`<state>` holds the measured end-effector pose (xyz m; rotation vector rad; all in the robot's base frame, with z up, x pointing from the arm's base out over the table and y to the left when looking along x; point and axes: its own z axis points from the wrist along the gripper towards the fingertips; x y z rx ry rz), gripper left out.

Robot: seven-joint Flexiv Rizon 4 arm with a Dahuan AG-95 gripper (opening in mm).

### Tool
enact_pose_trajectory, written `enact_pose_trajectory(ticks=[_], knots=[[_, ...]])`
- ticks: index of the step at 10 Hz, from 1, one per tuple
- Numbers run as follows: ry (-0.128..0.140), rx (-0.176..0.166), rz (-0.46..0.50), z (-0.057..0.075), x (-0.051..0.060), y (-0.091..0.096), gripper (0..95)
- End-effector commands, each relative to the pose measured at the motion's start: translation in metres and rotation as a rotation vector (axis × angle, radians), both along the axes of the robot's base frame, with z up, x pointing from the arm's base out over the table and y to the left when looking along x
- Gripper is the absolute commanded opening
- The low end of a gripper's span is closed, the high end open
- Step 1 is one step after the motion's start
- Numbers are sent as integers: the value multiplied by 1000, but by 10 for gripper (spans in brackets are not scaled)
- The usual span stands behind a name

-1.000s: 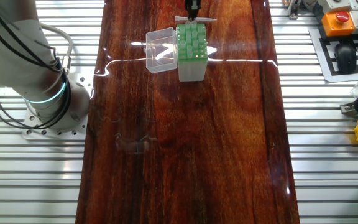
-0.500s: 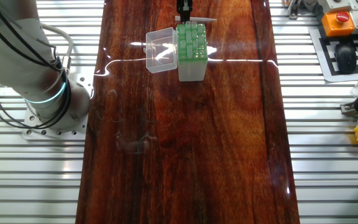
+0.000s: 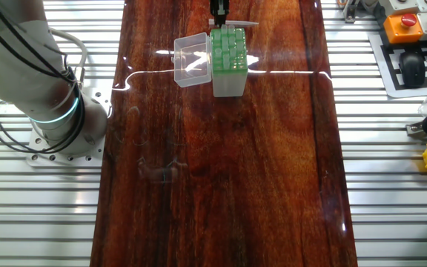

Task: Insert a large pipette tip into the holder for large pipette tips

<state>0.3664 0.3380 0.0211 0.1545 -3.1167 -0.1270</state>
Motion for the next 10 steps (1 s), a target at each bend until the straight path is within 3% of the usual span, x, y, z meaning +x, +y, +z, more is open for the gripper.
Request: enact_pose_trajectory(ticks=[1, 4, 5, 10], knots=[[-5, -4, -6, -2, -1, 0, 570], [-9, -9, -9, -7, -5, 3, 570], [-10, -10, -9, -7, -4, 3, 380], [-11, -22, -24, -13, 0, 6, 380]])
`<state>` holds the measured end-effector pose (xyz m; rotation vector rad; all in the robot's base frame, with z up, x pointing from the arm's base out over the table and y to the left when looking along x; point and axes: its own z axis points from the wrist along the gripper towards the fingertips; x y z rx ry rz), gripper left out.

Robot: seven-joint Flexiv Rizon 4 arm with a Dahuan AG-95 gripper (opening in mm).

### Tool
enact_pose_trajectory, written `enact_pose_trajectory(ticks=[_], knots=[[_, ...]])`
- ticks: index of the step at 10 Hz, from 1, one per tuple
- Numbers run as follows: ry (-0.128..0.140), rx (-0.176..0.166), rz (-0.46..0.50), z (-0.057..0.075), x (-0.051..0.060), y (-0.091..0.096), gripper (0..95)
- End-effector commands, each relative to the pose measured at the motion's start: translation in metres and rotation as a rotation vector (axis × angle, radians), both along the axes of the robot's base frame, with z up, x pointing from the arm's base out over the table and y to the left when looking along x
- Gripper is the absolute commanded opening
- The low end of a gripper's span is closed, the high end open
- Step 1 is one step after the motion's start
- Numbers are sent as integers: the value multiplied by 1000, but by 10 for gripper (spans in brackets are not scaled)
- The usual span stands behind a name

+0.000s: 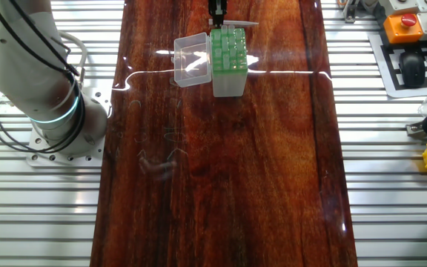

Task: Insert a large pipette tip into the holder for large pipette tips

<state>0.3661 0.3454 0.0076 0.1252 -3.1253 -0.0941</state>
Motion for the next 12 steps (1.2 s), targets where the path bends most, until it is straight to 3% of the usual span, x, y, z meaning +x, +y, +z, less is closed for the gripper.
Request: enact_pose_trajectory(ticks=[1, 2, 8, 10, 12], knots=[[-7, -3, -11, 0, 1, -1, 190], [-7, -3, -12, 1, 2, -1, 0], [-2, -3, 13, 7, 12, -3, 0], [5, 2, 37, 19, 14, -9, 0], [25, 3, 69, 40, 16, -20, 0]])
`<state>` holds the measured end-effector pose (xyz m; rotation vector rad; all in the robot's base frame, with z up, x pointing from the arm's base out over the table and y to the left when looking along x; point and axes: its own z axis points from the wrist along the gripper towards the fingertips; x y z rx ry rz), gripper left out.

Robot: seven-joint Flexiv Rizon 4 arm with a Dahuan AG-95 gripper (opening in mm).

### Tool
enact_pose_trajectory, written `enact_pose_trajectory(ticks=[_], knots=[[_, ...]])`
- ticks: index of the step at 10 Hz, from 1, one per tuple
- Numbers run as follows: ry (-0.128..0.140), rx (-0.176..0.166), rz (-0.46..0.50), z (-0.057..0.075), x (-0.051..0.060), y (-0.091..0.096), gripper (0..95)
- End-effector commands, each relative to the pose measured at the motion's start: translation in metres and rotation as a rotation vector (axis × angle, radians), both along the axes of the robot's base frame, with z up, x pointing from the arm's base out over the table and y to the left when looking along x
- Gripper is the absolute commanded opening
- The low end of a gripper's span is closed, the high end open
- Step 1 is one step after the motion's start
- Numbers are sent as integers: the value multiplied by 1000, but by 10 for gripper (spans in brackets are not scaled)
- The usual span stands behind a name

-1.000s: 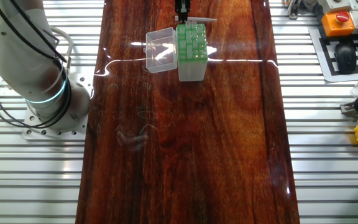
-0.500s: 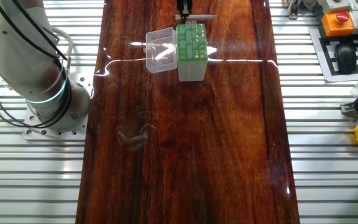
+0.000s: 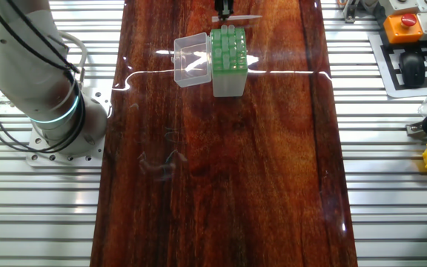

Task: Insert a large pipette tip into the holder for large pipette tips

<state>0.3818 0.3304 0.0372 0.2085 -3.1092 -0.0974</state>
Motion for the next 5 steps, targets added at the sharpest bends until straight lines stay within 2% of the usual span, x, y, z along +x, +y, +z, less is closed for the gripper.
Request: enact_pose_trajectory(ticks=[1, 2, 3, 5], knots=[[31, 0, 39, 26, 5, -12, 0], [38, -6, 48, 35, 9, -13, 0], [47, -6, 50, 35, 9, -13, 0], [48, -1, 69, 35, 9, -13, 0]])
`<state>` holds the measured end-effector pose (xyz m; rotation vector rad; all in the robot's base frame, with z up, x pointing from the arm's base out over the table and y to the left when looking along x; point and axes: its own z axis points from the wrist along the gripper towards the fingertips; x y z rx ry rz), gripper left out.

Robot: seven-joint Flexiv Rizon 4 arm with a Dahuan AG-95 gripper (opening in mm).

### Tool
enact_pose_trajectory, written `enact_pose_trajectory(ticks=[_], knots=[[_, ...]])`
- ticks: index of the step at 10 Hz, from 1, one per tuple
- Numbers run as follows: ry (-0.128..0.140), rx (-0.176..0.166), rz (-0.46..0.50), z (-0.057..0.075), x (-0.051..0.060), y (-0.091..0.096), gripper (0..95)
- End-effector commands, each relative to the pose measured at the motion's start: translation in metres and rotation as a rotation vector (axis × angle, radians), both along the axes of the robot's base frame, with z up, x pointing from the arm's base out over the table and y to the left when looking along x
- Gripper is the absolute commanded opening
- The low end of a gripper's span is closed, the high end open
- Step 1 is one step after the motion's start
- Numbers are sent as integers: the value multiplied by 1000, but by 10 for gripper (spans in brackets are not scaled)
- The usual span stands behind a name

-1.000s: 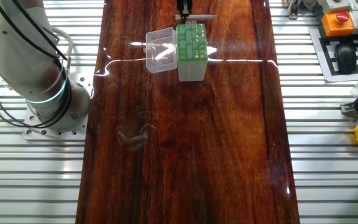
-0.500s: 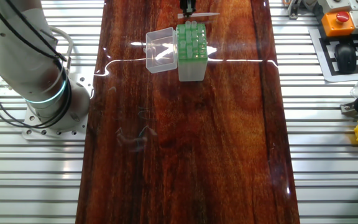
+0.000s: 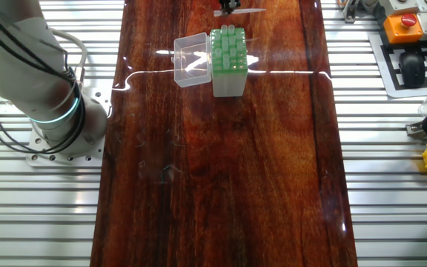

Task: Insert a large pipette tip into the holder for large pipette tips

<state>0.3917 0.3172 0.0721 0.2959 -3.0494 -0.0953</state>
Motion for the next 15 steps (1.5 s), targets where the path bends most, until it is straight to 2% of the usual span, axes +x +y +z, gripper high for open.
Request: enact_pose_trajectory(ticks=[1, 4, 5, 7, 9, 10, 14, 15], knots=[[-4, 2, 13, 0, -1, 0, 0], [-2, -5, 6, 0, -1, 0, 0], [3, -24, -4, 0, -1, 0, 0], [2, -32, -18, 0, -1, 0, 0], [9, -36, -21, 3, -5, -3, 0], [15, -36, -19, 9, -6, -5, 0], [69, -29, 29, 66, -5, -33, 0], [69, -28, 34, 70, -6, -35, 0]])
